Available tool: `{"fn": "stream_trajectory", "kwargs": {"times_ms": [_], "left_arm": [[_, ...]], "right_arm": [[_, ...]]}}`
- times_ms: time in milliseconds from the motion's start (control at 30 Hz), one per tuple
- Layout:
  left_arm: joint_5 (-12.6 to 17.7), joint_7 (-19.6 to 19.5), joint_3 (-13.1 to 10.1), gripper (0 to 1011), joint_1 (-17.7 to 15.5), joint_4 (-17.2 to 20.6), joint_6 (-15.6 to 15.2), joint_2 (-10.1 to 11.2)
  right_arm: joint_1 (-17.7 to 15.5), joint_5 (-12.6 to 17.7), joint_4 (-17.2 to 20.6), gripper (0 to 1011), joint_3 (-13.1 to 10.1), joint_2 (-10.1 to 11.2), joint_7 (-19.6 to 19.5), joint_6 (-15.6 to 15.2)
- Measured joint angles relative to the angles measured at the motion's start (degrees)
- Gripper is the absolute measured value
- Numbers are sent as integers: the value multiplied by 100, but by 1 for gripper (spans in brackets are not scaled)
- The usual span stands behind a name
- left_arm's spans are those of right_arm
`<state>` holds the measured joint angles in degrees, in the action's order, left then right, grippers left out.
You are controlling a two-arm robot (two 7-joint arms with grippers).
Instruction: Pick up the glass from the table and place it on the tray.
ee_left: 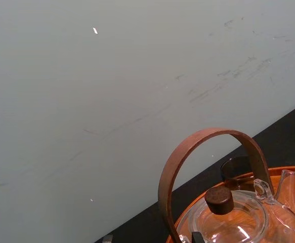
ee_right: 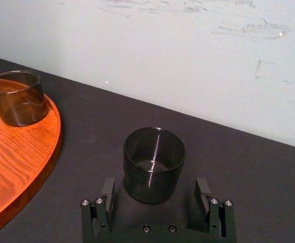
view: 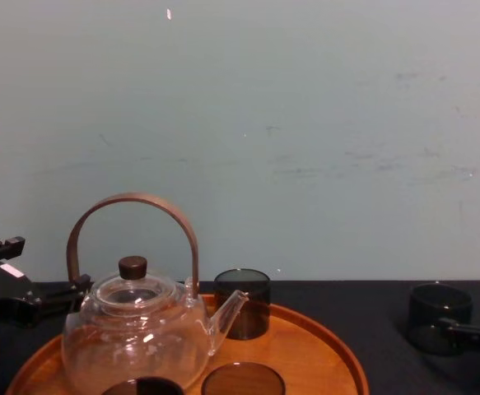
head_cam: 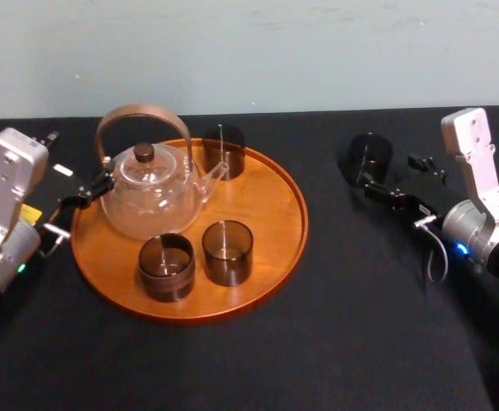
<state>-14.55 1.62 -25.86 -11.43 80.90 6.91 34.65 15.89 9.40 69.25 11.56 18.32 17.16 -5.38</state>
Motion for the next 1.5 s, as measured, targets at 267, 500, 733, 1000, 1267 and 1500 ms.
{"fn": "stream_trajectory", "kwargs": {"times_ms": [267,500,733,1000,1267,1500], "left_arm": [[0,0,0,1010,0,0,0,0],[0,0,0,1009,0,0,0,0],[0,0,0,1010,0,0,0,0],[0,0,0,1010,0,0,0,0],[0,0,0,1009,0,0,0,0],[0,0,0,1010,0,0,0,0]], "right_arm": [[256,-58,-338,1002,38,-63,34,64],[482,-109,-641,1002,89,-130,89,133],[661,-157,-899,1002,147,-188,142,226],[844,-195,-1190,1002,191,-257,175,346],[1014,-234,-1474,1002,212,-318,189,458],[1128,-268,-1639,1002,234,-365,208,519]]}}
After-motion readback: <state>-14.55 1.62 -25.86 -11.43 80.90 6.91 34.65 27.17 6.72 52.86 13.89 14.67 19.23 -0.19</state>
